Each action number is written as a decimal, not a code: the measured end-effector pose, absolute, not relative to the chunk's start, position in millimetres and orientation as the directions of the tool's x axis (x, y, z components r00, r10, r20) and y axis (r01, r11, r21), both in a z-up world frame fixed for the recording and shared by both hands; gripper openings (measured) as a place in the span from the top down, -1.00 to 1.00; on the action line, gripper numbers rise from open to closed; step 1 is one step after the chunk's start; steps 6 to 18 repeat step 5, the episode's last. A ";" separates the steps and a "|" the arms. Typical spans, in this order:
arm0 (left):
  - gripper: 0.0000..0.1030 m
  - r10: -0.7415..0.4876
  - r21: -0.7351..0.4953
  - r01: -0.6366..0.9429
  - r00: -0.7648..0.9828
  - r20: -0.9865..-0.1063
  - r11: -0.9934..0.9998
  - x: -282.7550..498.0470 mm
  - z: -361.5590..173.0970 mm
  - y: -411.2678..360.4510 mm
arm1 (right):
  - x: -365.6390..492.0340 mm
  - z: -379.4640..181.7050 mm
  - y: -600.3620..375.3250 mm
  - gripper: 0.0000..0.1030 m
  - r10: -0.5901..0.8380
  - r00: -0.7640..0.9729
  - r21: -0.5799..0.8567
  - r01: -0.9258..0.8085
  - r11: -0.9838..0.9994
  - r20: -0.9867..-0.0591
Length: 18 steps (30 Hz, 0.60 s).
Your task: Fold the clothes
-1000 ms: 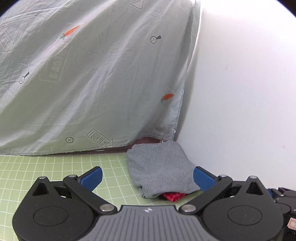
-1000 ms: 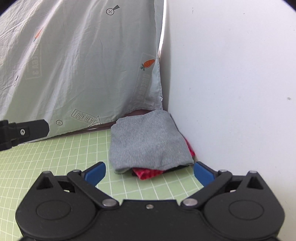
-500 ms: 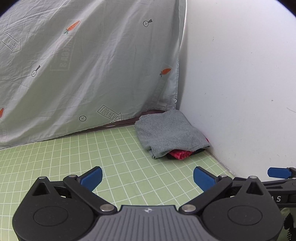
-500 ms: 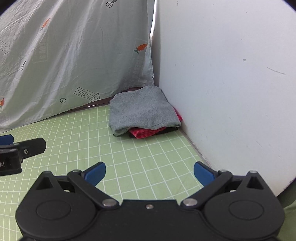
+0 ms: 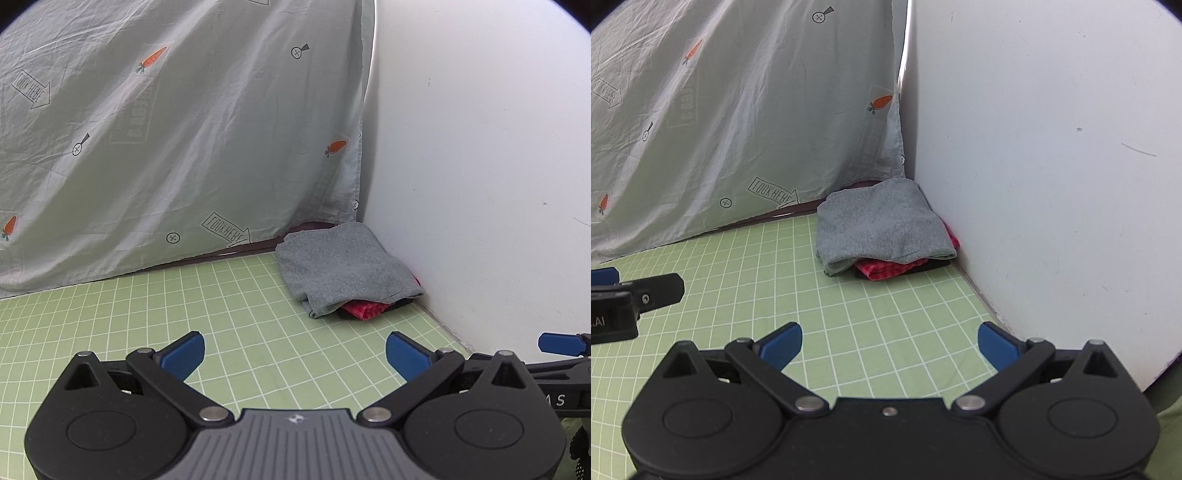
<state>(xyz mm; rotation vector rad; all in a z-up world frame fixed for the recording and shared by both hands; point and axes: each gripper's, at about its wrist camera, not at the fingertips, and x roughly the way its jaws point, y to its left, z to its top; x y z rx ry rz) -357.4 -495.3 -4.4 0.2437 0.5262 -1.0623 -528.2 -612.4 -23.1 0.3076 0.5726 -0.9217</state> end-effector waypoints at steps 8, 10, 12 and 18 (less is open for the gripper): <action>-1.00 -0.769 -0.057 0.884 0.370 -0.521 0.464 -356.8 -3.2 -496.4 | -529.8 -21.4 -611.9 -0.99 -0.665 0.467 0.015 0.824 0.566 -0.583; -1.00 -0.769 -0.057 0.884 0.370 -0.521 0.464 -356.8 -3.2 -496.4 | -529.8 -21.4 -611.9 -0.99 -0.665 0.467 0.015 0.824 0.566 -0.583; -1.00 -0.769 -0.057 0.884 0.370 -0.521 0.464 -356.8 -3.2 -496.4 | -529.8 -21.4 -611.9 -0.99 -0.665 0.467 0.015 0.824 0.566 -0.583; -1.00 -0.769 -0.057 0.884 0.370 -0.521 0.464 -356.8 -3.2 -496.4 | -529.8 -21.4 -611.9 -0.99 -0.665 0.467 0.015 0.824 0.566 -0.583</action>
